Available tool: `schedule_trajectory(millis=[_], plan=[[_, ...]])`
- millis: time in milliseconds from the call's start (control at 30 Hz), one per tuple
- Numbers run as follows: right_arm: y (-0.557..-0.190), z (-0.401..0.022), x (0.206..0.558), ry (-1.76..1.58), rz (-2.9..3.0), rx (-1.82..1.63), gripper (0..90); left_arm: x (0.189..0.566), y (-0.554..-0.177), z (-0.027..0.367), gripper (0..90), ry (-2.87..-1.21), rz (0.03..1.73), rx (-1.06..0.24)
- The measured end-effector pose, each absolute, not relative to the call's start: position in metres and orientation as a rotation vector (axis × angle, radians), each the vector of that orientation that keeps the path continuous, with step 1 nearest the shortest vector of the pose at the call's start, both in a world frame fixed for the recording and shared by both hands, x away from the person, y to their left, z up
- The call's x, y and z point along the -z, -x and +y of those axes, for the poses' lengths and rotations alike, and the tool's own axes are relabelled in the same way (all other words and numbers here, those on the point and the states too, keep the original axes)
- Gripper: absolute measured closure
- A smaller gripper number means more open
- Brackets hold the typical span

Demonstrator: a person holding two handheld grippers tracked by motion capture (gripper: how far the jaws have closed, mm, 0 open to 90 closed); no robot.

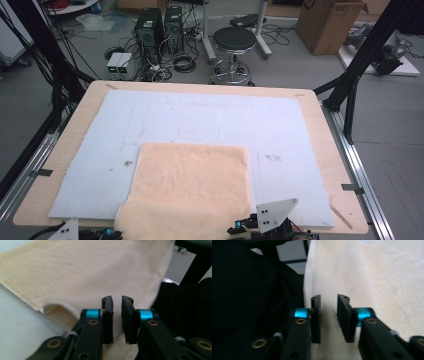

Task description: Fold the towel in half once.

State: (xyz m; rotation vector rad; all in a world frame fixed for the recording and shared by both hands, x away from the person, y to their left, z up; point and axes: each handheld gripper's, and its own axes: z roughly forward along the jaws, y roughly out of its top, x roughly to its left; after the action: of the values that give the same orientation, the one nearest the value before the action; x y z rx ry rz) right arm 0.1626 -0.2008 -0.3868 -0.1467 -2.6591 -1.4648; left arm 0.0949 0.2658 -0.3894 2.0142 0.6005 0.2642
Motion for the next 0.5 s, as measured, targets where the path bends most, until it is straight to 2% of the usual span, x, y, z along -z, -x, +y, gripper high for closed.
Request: schedule_trajectory(millis=[67,233,367,500], plan=[[-0.166,-0.201,0.386,0.152,-2.658,1.479,66.4,0.388,-0.099,0.265,69.5,-1.982,0.607,-0.267],[-0.185,-0.197,0.386,0.240,-2.682,1.503,57.2,0.390,-0.135,0.263,59.5,-1.929,0.661,-0.332],[-0.211,-0.197,0.385,0.379,-2.774,1.510,52.3,0.387,-0.176,0.257,56.2,-1.906,0.691,-0.360],[-0.254,-0.206,0.386,0.602,-2.812,1.527,44.9,0.389,-0.223,0.252,52.6,-1.910,0.754,-0.374]])
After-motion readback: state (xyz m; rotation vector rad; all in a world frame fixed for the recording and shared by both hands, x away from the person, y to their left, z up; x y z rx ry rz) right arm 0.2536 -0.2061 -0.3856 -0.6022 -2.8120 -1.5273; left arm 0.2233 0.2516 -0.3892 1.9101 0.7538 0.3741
